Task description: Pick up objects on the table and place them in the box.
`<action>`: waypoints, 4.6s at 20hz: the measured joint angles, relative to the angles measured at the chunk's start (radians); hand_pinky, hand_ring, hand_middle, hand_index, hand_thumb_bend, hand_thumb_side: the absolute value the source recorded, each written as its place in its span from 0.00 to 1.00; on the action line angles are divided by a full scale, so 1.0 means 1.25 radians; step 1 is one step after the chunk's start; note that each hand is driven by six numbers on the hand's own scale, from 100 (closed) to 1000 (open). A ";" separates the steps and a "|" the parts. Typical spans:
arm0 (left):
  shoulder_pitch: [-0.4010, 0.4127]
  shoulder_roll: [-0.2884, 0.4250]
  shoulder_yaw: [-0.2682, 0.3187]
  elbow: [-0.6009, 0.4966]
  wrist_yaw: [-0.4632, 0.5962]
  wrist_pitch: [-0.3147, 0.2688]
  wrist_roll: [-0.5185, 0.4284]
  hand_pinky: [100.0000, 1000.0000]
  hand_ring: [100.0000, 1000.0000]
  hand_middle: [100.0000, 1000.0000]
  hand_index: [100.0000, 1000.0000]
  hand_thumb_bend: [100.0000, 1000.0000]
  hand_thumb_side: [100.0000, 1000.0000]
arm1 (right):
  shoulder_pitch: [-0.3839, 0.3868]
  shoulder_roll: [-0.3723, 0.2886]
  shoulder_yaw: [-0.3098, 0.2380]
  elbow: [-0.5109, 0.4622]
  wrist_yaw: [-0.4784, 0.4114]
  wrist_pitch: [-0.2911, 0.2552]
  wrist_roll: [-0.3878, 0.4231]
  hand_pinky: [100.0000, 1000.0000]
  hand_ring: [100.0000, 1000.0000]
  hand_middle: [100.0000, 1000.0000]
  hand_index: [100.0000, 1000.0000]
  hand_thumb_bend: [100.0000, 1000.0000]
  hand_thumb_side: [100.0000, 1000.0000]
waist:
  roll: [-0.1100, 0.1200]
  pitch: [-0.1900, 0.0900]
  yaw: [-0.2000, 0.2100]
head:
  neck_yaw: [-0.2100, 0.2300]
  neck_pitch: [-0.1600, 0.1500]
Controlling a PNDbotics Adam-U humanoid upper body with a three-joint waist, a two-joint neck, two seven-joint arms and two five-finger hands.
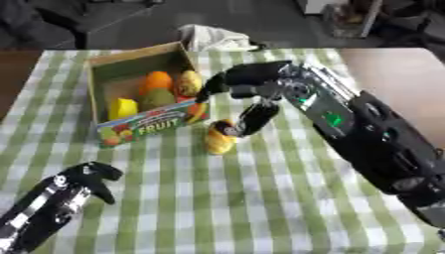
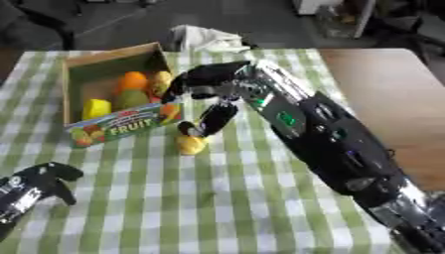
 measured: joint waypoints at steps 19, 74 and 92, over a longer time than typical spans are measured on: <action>0.002 0.000 0.000 0.000 0.000 0.000 0.000 0.56 0.46 0.67 0.67 0.00 0.75 | -0.008 0.083 0.007 0.216 0.241 -0.048 -0.182 0.74 0.72 0.45 0.55 0.16 0.00 | 0.005 0.000 0.001 | -0.003 0.000; -0.009 0.000 0.010 0.001 -0.004 0.011 0.015 0.56 0.46 0.67 0.67 0.00 0.75 | -0.088 0.060 -0.096 0.104 -0.068 0.167 -0.531 0.70 0.75 0.67 0.83 0.00 0.32 | -0.021 0.014 0.012 | 0.024 0.000; 0.008 0.006 0.065 0.004 -0.026 0.017 0.088 0.56 0.45 0.66 0.67 0.00 0.75 | 0.444 0.125 -0.215 -0.358 -0.512 0.172 -0.663 0.64 0.69 0.54 0.72 0.00 0.35 | -0.028 0.011 -0.126 | 0.162 0.000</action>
